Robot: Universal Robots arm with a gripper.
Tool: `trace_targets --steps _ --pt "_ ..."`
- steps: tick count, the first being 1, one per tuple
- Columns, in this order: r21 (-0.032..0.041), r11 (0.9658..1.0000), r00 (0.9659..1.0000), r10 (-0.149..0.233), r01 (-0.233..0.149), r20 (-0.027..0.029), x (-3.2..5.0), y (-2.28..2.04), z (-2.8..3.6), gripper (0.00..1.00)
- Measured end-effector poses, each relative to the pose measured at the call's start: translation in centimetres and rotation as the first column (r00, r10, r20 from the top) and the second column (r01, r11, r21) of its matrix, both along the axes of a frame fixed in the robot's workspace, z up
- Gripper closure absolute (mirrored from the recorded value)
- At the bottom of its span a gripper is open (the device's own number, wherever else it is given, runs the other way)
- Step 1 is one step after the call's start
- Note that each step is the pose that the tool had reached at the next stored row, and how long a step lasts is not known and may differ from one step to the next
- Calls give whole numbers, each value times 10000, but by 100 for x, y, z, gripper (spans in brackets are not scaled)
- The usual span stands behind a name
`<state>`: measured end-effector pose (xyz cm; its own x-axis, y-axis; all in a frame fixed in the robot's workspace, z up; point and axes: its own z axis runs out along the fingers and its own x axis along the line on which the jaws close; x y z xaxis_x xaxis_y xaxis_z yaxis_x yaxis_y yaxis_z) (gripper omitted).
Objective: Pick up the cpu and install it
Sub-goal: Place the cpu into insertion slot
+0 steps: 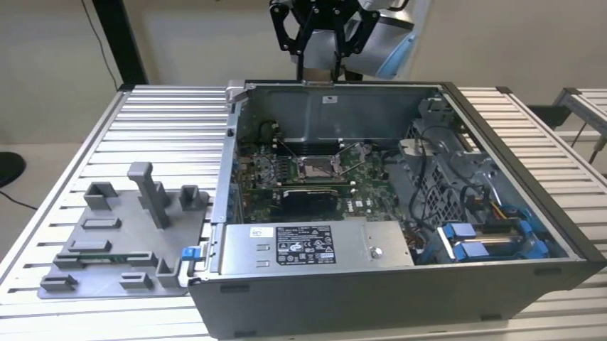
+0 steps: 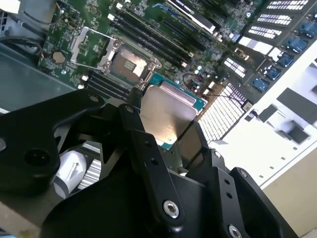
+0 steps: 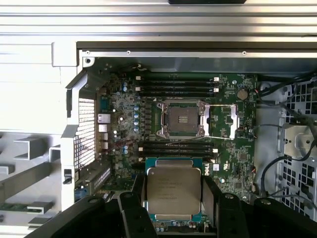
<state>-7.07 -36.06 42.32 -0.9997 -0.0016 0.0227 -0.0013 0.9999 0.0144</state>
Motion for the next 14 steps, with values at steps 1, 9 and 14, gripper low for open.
trace_targets --steps 1,9,14 --pt "0 10000 10000 0 0 0 0 0 0 100" --pt "0 9976 9976 -694 694 -1 0 0 0 100" --pt "1 9895 9895 -1448 1448 0 0 0 0 100"
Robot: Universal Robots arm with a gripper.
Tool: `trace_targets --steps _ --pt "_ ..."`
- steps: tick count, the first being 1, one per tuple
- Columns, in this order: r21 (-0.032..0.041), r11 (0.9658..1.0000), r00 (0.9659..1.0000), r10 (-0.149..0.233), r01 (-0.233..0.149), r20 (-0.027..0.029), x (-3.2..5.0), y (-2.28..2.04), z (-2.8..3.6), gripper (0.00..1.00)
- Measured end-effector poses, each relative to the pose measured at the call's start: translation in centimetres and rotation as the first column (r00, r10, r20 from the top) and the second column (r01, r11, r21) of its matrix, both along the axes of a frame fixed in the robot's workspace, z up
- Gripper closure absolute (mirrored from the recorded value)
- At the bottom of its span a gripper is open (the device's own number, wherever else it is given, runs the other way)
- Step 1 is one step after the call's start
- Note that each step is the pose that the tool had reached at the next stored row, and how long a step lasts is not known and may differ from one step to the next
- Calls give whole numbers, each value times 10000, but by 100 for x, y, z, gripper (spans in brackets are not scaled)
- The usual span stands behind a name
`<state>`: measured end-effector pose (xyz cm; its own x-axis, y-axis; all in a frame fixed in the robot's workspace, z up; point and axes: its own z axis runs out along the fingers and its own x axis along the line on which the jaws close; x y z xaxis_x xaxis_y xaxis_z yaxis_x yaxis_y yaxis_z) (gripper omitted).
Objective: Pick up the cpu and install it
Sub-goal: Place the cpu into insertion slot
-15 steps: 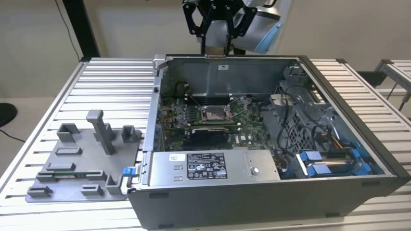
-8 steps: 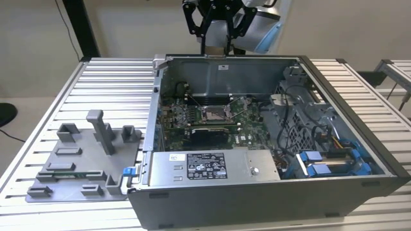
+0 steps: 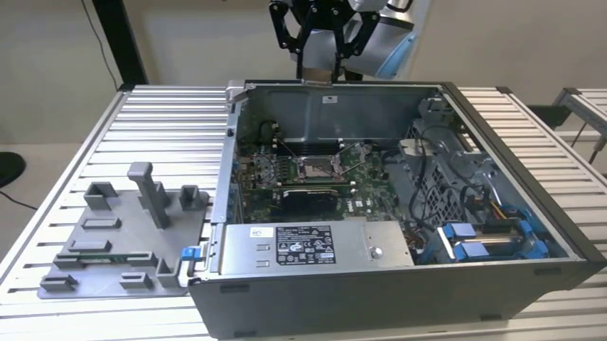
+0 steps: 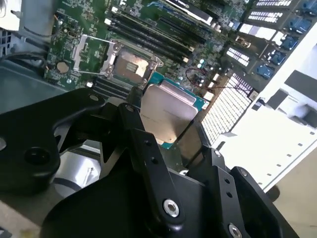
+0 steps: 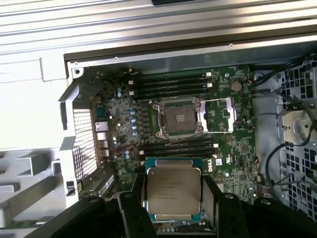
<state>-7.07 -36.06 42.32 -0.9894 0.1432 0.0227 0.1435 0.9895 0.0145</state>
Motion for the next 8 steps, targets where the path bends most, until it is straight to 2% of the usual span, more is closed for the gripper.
trace_targets --steps 4,8 --pt "0 9979 9979 -651 651 0 0 0 0 100" --pt "0 9916 9916 -1293 1293 0 0 0 0 100"
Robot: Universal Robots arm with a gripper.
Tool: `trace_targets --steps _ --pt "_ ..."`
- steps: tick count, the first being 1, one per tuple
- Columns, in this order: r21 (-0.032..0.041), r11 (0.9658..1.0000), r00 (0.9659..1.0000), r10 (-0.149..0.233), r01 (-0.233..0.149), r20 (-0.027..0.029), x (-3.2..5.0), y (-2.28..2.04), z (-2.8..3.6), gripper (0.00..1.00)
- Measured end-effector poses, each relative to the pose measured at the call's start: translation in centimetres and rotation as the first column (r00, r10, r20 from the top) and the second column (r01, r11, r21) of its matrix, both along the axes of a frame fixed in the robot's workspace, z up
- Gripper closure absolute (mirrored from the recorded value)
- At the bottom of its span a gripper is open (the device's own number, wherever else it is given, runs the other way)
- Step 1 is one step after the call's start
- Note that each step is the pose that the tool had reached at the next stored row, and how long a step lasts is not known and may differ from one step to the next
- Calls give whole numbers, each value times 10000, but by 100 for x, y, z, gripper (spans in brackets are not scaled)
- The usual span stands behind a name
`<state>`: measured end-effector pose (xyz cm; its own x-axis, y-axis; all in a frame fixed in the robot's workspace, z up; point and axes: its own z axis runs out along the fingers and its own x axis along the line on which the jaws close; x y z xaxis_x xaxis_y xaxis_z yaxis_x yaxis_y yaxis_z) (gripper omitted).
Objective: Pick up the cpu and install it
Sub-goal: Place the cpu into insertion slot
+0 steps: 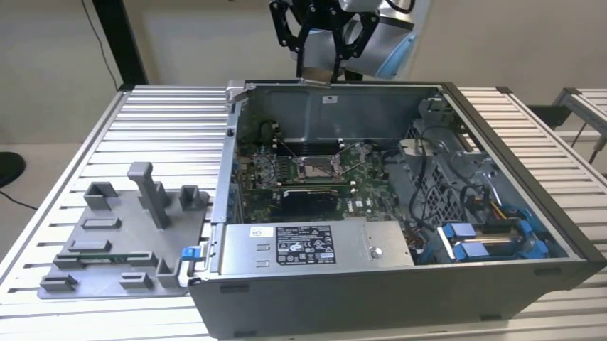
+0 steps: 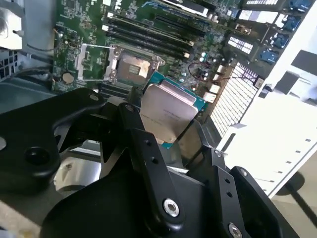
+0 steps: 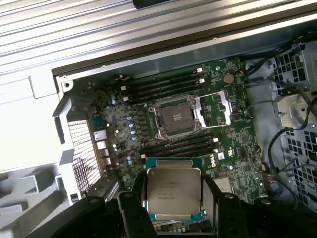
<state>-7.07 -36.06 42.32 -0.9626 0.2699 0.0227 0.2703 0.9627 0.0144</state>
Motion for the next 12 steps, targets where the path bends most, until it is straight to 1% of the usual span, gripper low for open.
trace_targets --steps 3,6,9,11,12 --pt "0 9988 9988 -498 498 0 0 0 0 100" --pt "0 9951 9951 -989 989 0 0 0 0 100" --pt "0 9890 9890 -1480 1480 0 0 0 0 100" --pt "0 9837 9837 -1798 1798 0 0 0 -1 100" --pt "0 9804 9804 -1969 1969 0 0 0 -1 100"
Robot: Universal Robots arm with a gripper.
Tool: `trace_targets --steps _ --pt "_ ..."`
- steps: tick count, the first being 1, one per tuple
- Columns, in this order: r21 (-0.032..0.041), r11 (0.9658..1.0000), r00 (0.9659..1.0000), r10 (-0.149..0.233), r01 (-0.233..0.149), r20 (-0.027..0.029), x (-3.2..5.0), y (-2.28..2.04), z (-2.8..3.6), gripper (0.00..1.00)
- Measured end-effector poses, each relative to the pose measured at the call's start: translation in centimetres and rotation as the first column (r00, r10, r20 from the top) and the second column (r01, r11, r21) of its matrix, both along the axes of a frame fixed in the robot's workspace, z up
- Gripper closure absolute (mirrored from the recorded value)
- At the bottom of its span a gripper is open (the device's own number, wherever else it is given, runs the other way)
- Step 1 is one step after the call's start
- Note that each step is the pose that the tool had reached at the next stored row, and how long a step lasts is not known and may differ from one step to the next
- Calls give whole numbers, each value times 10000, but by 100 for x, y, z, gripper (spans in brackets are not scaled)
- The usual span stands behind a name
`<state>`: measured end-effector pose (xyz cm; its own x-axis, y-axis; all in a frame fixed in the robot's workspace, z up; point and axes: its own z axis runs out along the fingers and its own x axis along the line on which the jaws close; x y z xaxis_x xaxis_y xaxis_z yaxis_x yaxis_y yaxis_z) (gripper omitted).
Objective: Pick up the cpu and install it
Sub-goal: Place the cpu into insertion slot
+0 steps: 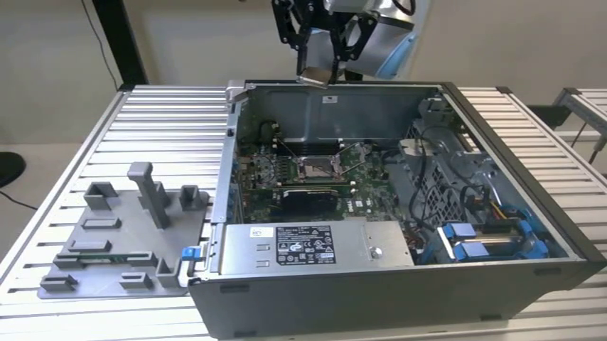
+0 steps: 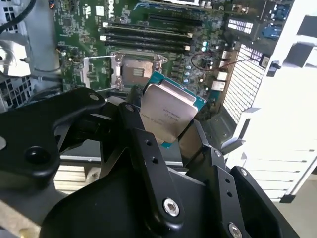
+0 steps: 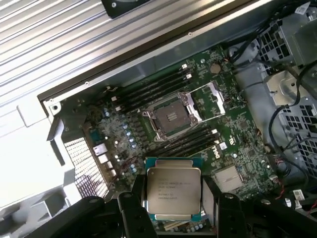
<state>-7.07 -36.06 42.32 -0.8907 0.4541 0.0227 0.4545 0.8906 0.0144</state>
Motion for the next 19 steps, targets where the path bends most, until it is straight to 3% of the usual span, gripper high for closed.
trace_targets --steps 4,9,12,15,19 --pt "0 9979 9979 -651 651 0 0 0 -1 100" --pt "0 9890 9890 -1481 1481 0 0 0 -1 100" --pt "-1 9804 9804 -1971 1971 0 0 0 -2 100" --pt "0 9694 9694 -2454 2454 0 0 0 -3 100" --pt "0 9509 9509 -3094 3094 0 0 0 -4 100"
